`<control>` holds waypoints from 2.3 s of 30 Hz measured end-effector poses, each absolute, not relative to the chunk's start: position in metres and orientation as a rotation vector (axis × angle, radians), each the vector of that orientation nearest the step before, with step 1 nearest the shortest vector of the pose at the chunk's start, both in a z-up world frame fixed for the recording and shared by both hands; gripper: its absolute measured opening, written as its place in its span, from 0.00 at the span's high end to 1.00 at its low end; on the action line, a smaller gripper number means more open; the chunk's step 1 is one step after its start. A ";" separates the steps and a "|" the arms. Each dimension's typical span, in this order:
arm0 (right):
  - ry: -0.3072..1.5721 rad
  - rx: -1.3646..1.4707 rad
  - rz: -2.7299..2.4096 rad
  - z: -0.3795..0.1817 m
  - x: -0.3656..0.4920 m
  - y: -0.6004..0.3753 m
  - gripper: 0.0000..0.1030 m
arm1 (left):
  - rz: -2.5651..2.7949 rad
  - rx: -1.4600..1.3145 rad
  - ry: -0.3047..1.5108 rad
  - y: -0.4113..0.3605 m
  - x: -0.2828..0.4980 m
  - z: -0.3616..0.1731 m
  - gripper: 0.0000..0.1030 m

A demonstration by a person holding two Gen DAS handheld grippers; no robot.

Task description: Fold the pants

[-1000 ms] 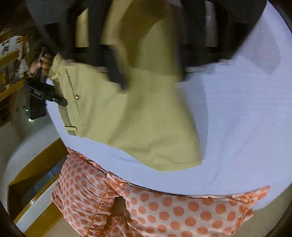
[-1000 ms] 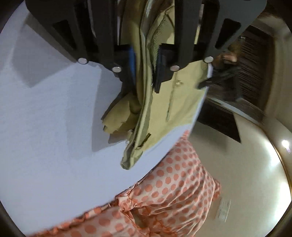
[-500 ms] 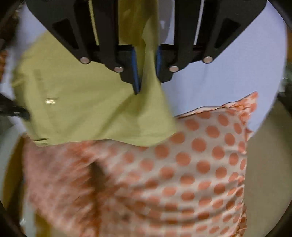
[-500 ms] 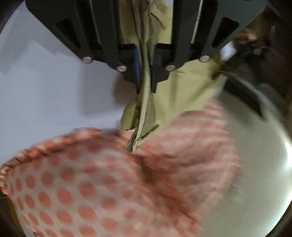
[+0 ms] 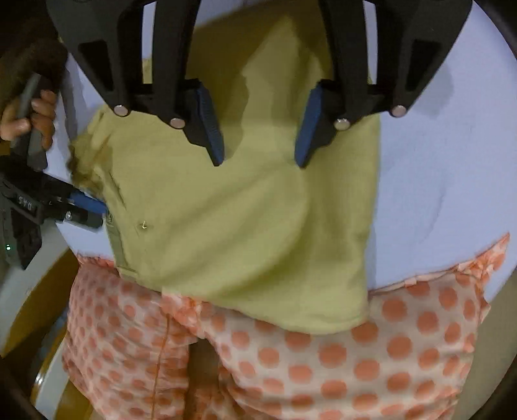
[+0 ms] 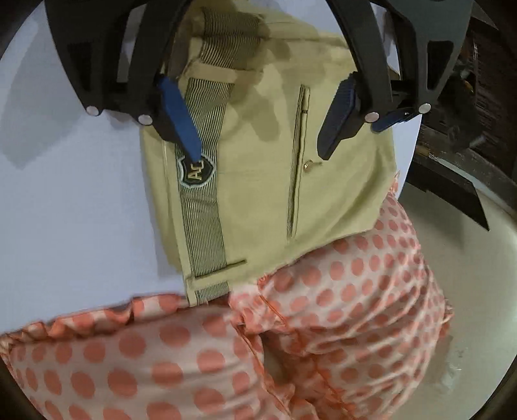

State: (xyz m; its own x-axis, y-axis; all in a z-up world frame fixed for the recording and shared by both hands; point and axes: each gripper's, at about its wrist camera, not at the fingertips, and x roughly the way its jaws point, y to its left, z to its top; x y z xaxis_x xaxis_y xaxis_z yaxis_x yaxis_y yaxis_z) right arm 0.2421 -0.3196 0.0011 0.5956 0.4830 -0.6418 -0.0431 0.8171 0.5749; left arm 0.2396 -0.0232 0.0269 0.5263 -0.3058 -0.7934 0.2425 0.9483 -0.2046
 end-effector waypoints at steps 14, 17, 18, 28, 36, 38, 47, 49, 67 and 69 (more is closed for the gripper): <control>0.841 0.163 0.194 -0.002 0.082 -0.228 0.01 | -0.078 0.085 0.917 -0.015 0.080 0.033 0.02; 0.856 0.084 0.106 -0.013 0.082 -0.215 0.01 | -0.081 0.070 0.931 -0.015 0.076 0.024 0.02; 0.854 0.067 0.092 -0.015 0.080 -0.212 0.01 | -0.089 0.060 0.938 -0.016 0.075 0.020 0.02; 0.836 0.018 0.030 -0.022 0.071 -0.208 0.01 | -0.071 0.044 0.921 -0.017 0.069 0.008 0.02; 0.835 0.019 0.029 -0.023 0.070 -0.207 0.01 | -0.074 0.047 0.912 -0.016 0.068 0.007 0.02; 0.835 0.018 0.029 -0.023 0.070 -0.208 0.01 | -0.074 0.047 0.911 -0.016 0.068 0.007 0.02; 0.836 0.019 0.029 -0.023 0.070 -0.208 0.01 | -0.074 0.047 0.911 -0.016 0.068 0.007 0.02; 0.835 0.019 0.029 -0.023 0.070 -0.208 0.01 | -0.074 0.047 0.911 -0.016 0.068 0.007 0.02; 0.835 0.018 0.029 -0.023 0.070 -0.208 0.01 | -0.073 0.048 0.910 -0.016 0.068 0.007 0.02; 0.835 0.018 0.029 -0.023 0.070 -0.208 0.01 | -0.072 0.047 0.910 -0.016 0.068 0.007 0.02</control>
